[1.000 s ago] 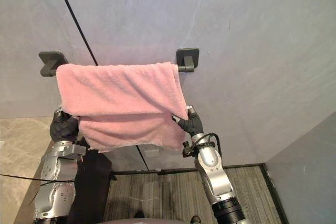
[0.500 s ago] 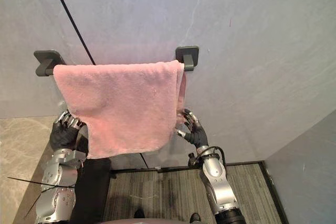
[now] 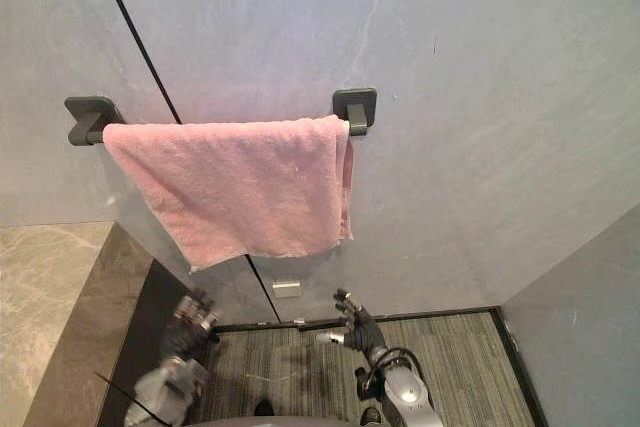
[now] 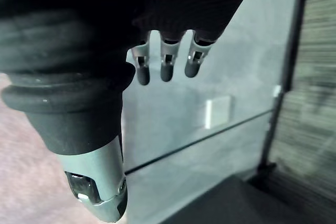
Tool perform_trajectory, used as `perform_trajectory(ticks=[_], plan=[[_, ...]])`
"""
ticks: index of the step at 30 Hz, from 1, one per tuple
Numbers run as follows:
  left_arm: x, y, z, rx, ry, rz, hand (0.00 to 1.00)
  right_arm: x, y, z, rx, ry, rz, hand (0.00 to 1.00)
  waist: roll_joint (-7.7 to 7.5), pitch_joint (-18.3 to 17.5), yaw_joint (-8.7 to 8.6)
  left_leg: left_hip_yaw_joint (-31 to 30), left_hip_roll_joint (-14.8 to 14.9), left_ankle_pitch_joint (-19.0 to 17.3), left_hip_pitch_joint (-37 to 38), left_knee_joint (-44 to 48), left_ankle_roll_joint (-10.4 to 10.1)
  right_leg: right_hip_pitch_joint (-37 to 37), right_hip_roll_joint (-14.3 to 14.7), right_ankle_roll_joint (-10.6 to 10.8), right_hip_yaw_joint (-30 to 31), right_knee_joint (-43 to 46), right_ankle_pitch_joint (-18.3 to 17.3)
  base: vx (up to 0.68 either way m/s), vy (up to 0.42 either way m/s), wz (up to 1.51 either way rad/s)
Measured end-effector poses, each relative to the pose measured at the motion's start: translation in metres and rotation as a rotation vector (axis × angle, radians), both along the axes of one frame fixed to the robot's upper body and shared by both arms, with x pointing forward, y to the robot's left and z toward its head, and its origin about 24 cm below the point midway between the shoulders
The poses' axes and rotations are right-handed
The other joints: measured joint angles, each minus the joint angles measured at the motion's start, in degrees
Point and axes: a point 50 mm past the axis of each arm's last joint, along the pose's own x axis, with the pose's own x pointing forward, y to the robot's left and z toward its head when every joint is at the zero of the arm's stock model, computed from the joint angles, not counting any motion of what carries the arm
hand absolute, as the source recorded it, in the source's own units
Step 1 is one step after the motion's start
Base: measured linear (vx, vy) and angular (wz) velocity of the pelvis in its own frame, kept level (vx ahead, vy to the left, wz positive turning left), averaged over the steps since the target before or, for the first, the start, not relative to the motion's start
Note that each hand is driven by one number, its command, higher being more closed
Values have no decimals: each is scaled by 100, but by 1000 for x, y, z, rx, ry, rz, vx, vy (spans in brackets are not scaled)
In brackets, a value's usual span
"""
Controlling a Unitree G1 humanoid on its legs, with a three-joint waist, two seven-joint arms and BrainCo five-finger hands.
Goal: Organize washtable
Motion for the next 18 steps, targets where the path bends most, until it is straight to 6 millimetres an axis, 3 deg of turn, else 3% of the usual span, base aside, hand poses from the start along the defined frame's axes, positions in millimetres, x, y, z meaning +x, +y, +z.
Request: perform_trajectory(ticks=[4,6,8,11,15,18], plan=[[-37,-19,-25,-35,168,-129,0,-14,11,-5,22,40,105,0,3,-2,-3,47,8,-10,27,1,-5,2,5,1,53,6,0,0,0,-6],[-45,-28,-25,-44,179,-241,0,-15,15,-1,51,32,163,0,9,-5,6,72,6,-34,65,1,-10,-6,5,6,69,8,-4,-9,3,-8],[-45,-35,-12,-73,125,-306,0,-9,23,15,119,-25,208,0,18,-8,11,113,7,-94,101,1,4,6,2,-12,90,6,-34,-17,5,-7],[-25,-36,15,-116,-30,-321,0,13,36,45,248,-150,237,0,24,-13,10,103,1,-96,93,1,1,6,-7,-6,71,6,-38,-6,2,3],[33,-38,82,-129,-422,-339,0,53,68,113,448,-434,340,0,26,-66,18,-36,-22,-76,57,2,-14,76,-27,37,-82,0,-10,12,-1,16],[56,-35,132,-180,-688,-290,0,66,91,145,547,-557,396,0,45,-213,39,-75,-34,-42,67,5,24,123,-35,17,-104,9,21,70,-1,8]])
